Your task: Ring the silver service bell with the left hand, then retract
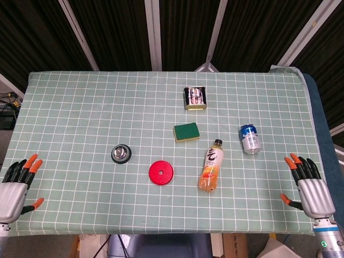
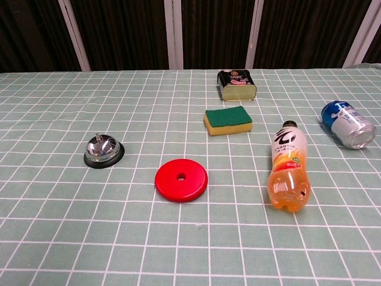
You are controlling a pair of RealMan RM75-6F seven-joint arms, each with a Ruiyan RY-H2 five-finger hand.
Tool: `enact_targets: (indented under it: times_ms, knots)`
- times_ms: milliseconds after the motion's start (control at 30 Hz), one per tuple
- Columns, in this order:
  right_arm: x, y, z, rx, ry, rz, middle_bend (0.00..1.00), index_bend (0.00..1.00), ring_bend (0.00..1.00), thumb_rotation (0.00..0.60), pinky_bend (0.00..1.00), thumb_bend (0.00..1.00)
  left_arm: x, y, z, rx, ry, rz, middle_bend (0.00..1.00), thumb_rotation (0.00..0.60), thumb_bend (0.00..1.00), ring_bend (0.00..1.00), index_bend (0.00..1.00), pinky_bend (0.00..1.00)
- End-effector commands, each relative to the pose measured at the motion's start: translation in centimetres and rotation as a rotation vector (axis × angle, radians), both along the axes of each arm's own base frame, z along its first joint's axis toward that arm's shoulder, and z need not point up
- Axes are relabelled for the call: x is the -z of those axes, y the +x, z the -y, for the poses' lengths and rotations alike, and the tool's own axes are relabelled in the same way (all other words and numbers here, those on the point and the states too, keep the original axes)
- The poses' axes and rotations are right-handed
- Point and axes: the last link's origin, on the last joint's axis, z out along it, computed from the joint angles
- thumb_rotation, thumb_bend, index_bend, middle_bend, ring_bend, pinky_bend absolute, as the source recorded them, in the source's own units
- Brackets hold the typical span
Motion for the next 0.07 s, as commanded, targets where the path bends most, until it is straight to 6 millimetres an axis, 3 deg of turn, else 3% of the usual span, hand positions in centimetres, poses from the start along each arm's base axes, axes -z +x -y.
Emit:
enact_targets:
  times_ms: [33, 67]
  knots:
    - [-0.08, -0.07, 0.03, 0.005, -0.001, 0.005, 0.00, 0.00, 0.00, 0.600, 0.00, 0.22, 0.18, -0.06, -0.02, 0.002, -0.003, -0.003, 0.00, 0.600, 0.18, 0.00, 0.00, 0.00]
    - [-0.12, -0.07, 0.06, 0.006, -0.001, 0.010, 0.00, 0.00, 0.00, 0.600, 0.00, 0.22, 0.19, -0.08, -0.02, 0.002, -0.003, -0.002, 0.00, 0.600, 0.18, 0.00, 0.00, 0.00]
